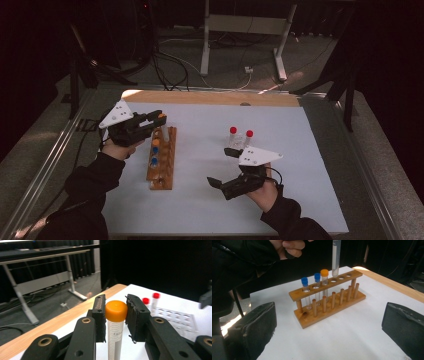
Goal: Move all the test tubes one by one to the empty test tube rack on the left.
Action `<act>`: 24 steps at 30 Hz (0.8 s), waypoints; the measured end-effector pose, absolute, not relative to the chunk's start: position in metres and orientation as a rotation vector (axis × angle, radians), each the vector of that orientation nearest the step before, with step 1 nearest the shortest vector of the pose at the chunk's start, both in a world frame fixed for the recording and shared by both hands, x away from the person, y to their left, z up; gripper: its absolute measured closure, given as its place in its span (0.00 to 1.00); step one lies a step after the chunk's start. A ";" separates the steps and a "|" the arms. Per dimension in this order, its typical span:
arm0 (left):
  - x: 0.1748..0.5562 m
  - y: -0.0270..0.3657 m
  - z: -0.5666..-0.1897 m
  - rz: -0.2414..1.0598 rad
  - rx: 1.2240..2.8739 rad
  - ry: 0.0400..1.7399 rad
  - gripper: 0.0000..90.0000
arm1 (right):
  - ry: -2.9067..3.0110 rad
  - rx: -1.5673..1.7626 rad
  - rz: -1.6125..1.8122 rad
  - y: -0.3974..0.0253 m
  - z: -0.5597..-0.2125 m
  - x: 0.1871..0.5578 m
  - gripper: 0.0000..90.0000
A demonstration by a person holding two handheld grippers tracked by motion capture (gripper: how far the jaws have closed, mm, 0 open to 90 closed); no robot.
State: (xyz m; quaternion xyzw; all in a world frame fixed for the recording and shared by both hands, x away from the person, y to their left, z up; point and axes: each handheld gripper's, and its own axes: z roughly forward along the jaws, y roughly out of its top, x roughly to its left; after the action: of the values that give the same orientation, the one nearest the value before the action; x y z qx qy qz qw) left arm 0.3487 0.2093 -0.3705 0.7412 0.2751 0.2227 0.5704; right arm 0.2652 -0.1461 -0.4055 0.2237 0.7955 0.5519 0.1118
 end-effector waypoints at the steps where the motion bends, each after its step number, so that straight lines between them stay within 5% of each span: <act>1: 0.351 0.212 -0.371 0.533 1.735 0.656 0.80 | 2.336 0.657 1.621 -0.146 -0.406 0.265 0.00; 24: 0.368 0.235 -0.413 0.507 1.745 0.782 0.80 | 2.333 0.660 1.616 -0.149 -0.406 0.266 0.00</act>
State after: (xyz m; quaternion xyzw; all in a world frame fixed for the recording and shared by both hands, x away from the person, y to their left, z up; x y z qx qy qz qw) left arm 0.3677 0.2349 -0.4135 0.7371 0.3301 0.2143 0.5493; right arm 0.2661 -0.1493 -0.4058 0.2249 0.7955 0.5511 0.1135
